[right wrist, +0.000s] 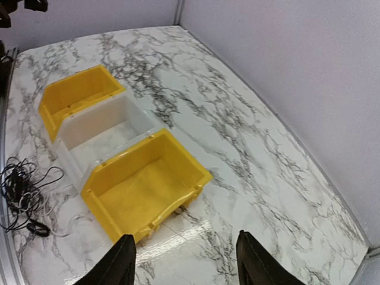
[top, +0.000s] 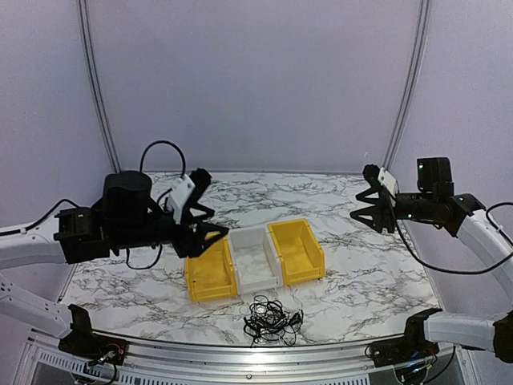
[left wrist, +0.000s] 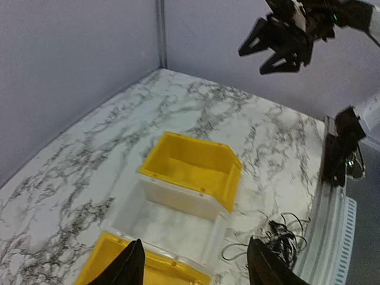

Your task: Untangle the cables

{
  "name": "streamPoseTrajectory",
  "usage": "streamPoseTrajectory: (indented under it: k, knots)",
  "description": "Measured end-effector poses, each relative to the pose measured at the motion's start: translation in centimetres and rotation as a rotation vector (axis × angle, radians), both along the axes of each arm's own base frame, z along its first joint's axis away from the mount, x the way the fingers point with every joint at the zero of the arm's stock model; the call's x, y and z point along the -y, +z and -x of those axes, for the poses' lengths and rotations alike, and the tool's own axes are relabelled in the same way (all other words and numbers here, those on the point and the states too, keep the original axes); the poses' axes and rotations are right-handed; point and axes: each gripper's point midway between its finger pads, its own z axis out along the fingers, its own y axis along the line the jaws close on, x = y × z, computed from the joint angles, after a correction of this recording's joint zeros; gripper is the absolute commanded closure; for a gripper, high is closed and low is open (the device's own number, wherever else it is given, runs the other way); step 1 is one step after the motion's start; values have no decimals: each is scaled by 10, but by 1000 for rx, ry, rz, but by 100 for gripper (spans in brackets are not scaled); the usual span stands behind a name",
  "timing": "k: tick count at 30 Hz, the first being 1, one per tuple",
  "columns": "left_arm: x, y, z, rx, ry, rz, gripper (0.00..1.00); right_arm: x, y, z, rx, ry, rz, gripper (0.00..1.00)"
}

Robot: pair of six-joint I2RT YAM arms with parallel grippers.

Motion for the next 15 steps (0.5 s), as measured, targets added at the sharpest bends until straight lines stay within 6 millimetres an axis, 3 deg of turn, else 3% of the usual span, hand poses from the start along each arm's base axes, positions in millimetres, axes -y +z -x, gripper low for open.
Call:
streamPoseTrajectory:
  k: [3,9,15]
  knots:
    - [34,-45,43,-95,-125,-108,39,-27,-14,38,-47,160,27,51]
    - [62,-114,104,-209,-242,-262,36,-59,-56,102,-139,394,96,52]
    - [64,-150,110,-243,-224,-294,35,-78,-103,142,-238,566,201,44]
